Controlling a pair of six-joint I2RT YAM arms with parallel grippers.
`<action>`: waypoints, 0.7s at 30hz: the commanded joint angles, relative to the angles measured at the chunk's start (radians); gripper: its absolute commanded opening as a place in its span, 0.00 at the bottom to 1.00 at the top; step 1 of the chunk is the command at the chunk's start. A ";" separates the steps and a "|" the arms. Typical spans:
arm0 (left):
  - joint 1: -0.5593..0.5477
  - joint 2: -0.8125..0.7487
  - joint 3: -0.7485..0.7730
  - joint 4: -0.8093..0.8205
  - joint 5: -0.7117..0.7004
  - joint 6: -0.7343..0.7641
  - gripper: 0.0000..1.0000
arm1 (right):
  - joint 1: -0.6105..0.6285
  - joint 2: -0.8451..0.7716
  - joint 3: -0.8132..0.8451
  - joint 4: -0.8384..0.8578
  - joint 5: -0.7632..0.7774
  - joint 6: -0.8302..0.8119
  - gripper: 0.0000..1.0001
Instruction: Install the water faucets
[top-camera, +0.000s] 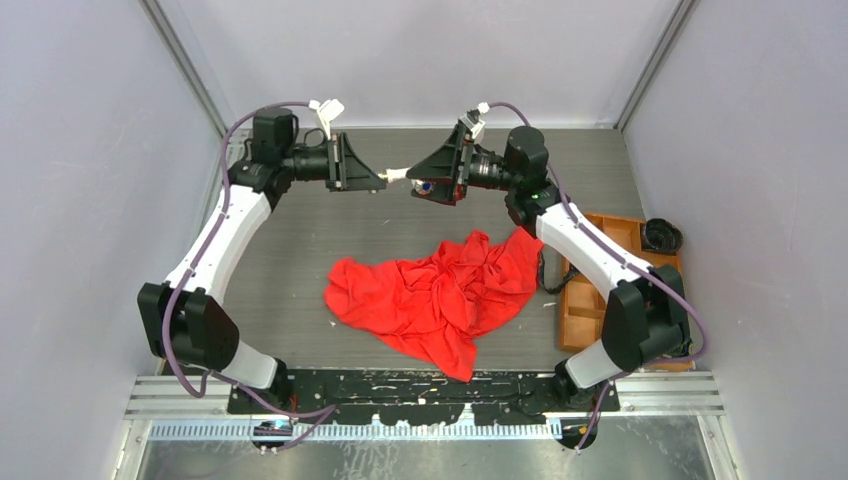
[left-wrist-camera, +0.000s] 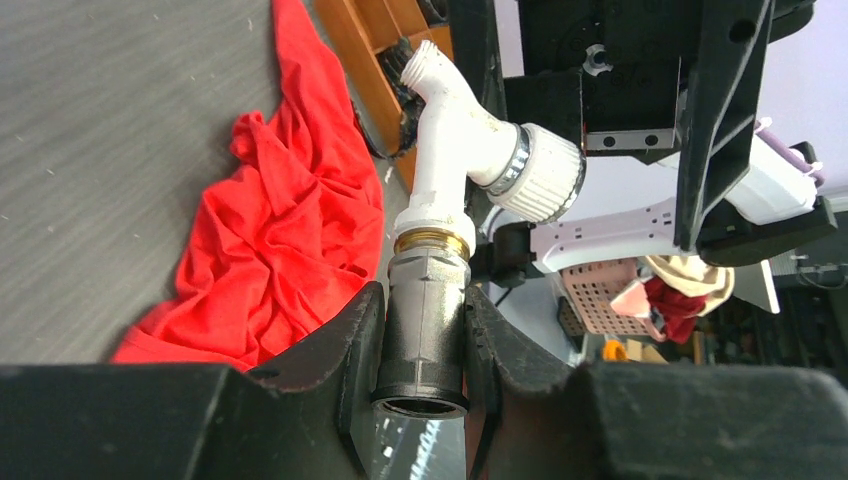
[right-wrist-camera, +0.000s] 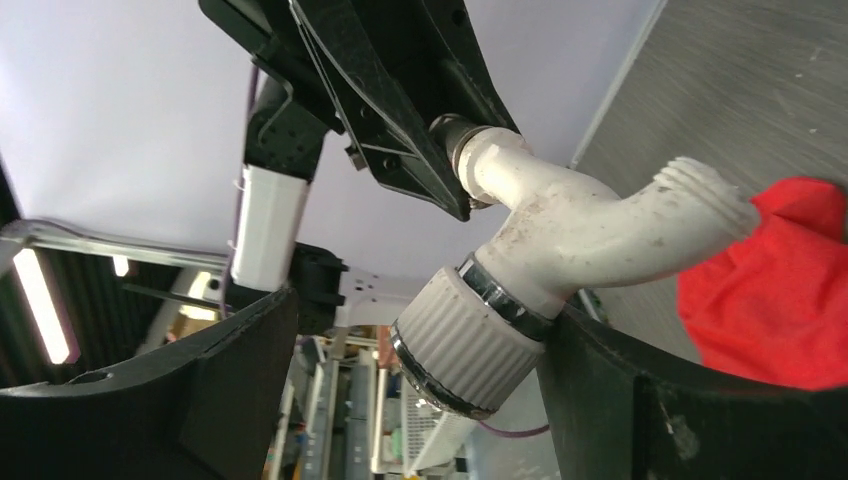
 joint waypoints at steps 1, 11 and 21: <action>0.003 -0.002 0.010 -0.037 -0.055 0.014 0.00 | 0.018 -0.125 0.092 -0.256 -0.021 -0.364 0.88; 0.002 -0.015 -0.030 -0.050 -0.032 0.001 0.00 | 0.019 -0.146 0.029 0.218 -0.167 -0.087 0.86; 0.026 0.014 0.000 -0.091 0.174 -0.034 0.00 | 0.019 -0.116 0.009 0.701 -0.280 0.183 0.85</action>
